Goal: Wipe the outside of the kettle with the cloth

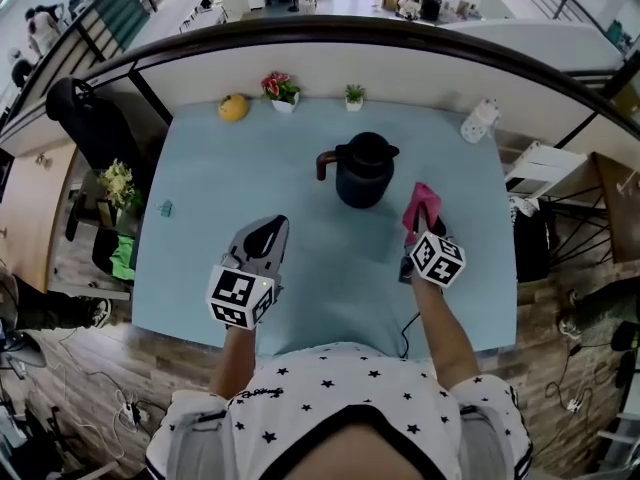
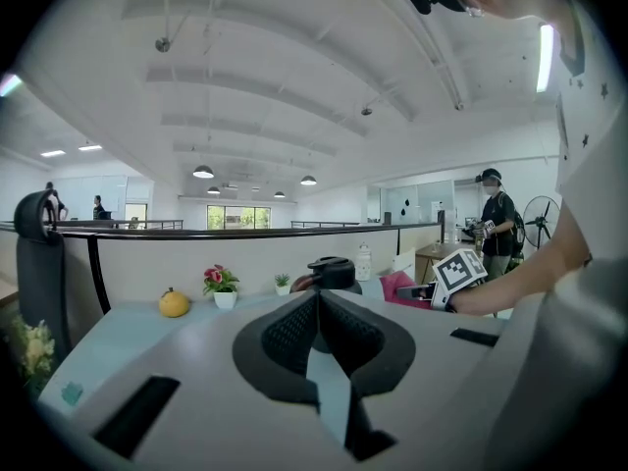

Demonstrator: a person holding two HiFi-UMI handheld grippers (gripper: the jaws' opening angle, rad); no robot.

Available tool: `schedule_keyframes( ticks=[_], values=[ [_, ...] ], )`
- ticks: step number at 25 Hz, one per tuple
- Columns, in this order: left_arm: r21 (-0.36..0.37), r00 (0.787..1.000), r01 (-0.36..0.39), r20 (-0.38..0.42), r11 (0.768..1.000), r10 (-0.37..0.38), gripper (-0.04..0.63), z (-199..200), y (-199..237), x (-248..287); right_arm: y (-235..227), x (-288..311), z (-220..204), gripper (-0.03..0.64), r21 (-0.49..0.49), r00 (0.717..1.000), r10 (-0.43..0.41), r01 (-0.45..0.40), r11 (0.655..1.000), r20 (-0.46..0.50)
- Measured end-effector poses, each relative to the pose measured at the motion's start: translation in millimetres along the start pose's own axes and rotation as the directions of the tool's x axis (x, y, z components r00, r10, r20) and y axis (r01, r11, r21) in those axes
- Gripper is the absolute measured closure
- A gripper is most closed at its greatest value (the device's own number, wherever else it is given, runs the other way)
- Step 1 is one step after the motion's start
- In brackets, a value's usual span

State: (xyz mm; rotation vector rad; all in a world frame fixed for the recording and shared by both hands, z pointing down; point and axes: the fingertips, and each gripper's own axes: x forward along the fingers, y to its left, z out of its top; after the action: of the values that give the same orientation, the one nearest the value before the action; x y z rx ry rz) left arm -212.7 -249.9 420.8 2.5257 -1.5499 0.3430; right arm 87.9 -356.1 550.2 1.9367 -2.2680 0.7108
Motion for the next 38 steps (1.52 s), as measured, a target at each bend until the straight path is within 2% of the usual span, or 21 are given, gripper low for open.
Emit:
schedule_keyframes(
  ticks=[4, 8, 14, 18, 24, 38],
  values=[
    [0.024, 1.0, 0.0, 0.003, 1.0, 0.0, 0.565, 2.6, -5.2, -2.8, 14.1, -24.5, 18.5, 0.557, 0.003, 0.997, 0.064, -0.065, 0.998, 0.044],
    [0.043, 1.0, -0.001, 0.008, 0.999, 0.001, 0.565, 4.3, -10.2, -3.8, 44.1, -47.0, 42.9, 0.558, -0.032, 0.98, 0.164, -0.161, 0.986, 0.11],
    [0.046, 1.0, 0.005, 0.022, 0.999, -0.006, 0.565, 8.3, -19.3, -12.3, 99.7, -80.4, 60.8, 0.558, -0.064, 0.932, 0.332, -0.326, 0.943, 0.146],
    [0.048, 0.999, 0.004, 0.036, 0.999, -0.006, 0.565, 11.0, -24.7, -17.5, 127.1, -94.1, 66.0, 0.558, -0.075, 0.901, 0.407, -0.4, 0.914, 0.154],
    [0.046, 0.999, -0.002, 0.04, 0.999, 0.0, 0.565, 12.1, -25.2, -22.2, 143.0, -100.5, 69.0, 0.56, -0.095, 0.884, 0.442, -0.433, 0.897, 0.149],
    [0.049, 0.999, 0.002, 0.044, 0.999, -0.004, 0.565, 13.3, -25.6, -24.5, 146.0, -105.9, 64.7, 0.56, -0.094, 0.883, 0.447, -0.438, 0.894, 0.142]
  ],
)
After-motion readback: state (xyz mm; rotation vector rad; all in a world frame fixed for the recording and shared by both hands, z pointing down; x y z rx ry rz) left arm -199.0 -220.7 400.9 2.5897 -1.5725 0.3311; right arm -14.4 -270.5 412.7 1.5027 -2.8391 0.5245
